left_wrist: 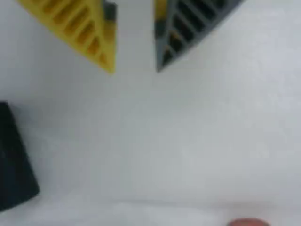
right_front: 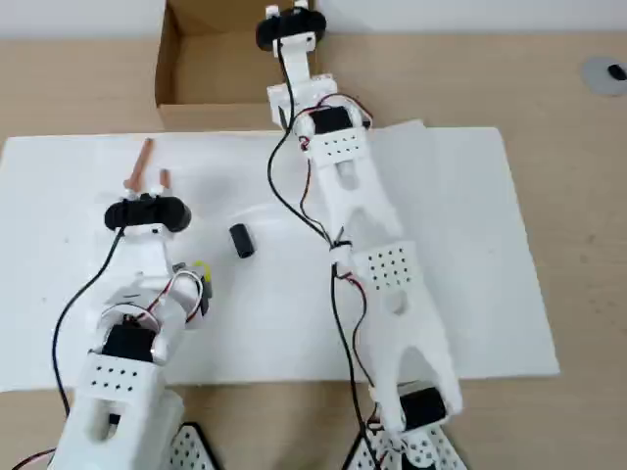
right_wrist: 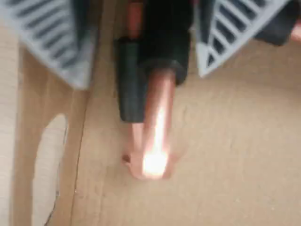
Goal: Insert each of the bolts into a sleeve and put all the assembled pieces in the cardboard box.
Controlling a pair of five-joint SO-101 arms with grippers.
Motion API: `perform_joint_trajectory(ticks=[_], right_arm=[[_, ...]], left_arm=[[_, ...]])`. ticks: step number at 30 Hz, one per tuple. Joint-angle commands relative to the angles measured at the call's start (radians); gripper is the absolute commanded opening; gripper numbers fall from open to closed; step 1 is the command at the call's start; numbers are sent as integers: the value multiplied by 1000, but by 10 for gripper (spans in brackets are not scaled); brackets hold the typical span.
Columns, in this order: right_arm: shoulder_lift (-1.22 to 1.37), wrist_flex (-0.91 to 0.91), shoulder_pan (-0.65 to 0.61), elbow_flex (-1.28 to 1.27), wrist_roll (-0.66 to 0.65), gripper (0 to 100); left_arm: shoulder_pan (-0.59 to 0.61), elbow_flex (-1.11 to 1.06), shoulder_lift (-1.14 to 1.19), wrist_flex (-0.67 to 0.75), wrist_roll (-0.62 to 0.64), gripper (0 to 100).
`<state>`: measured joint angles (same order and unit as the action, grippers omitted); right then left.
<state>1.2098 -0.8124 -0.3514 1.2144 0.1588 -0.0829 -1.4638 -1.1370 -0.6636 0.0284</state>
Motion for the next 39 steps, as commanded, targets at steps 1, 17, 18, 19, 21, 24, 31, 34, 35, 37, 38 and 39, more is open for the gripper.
perform_joint_trajectory(ticks=[1,17,18,19,21,24,31,34,35,37,38,39], right_arm=[[-13,-58,15,114,-8,263],[-289,-793,35,453,-9,269],[-337,-868,35,452,-11,269],[-380,-939,35,452,-12,270],[-444,-977,47,437,-12,268],[-541,-979,77,383,-20,268],[-931,-979,25,-193,-40,267],[-1147,-977,-31,-562,-55,267],[-1219,-977,-48,-677,-57,267],[-1353,-976,-79,-881,-69,267],[-1409,-976,-85,-972,-74,268],[-1463,-976,-87,-1055,-89,268]], left_arm=[[11,3,-1,20,6,67],[11,112,8,-104,9,67],[11,129,8,-123,9,67],[11,143,8,-137,9,68],[11,172,8,-158,9,76],[48,219,21,-184,54,126],[135,399,361,-187,94,157],[129,517,573,-187,94,157],[129,560,641,-187,95,157],[129,643,756,-190,97,157],[129,683,805,-192,98,157],[129,717,846,-192,98,157]])
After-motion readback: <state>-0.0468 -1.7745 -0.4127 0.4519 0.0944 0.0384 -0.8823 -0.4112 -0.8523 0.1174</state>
